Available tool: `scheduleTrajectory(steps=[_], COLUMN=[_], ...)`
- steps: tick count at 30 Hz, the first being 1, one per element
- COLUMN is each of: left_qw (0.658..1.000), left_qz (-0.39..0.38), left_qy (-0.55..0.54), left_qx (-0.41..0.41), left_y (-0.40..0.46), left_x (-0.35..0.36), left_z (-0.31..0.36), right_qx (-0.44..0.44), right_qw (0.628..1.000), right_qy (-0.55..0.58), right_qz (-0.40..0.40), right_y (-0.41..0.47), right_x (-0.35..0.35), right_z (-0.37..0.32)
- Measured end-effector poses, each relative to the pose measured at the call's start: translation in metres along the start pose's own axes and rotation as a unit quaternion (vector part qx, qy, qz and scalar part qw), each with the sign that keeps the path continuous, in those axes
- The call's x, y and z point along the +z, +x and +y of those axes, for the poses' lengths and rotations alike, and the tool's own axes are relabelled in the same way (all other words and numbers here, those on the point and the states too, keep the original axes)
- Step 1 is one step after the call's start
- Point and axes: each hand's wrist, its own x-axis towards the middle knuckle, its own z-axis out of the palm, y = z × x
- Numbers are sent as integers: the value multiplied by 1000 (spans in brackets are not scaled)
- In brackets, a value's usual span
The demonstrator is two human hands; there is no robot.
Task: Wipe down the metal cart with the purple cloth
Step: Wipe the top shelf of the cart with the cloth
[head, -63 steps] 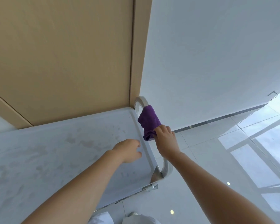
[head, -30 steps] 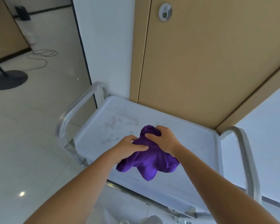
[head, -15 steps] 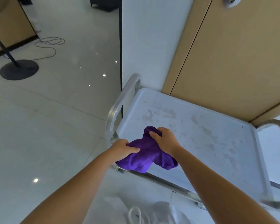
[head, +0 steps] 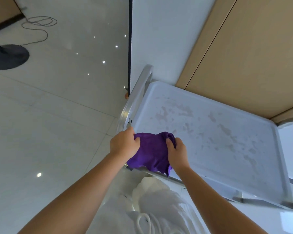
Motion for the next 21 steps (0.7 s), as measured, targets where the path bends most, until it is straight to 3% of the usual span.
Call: scheduleTrajectory(steps=[3,6,10,15,21], left_qw=[996,991,979,988,991], left_qz=[37,81,115,17,-28], left_qy=[55,44,54,71,81], left_qx=[61,97,160,137,107], left_y=[16,33,46,21,6], left_x=[3,12,32,63,84], left_z=[10,17,15,-7,-20], right_qx=[19,31,-56,-209,-266], right_qw=[999,996,996,939,876], right_qy=[21,52,-60,-258,-379], right_qz=[31,67,45,-94,-133], right_y=[15,31,36,25,34], right_x=[5,5,4,26,50], right_z=[1,-4,3,33,46])
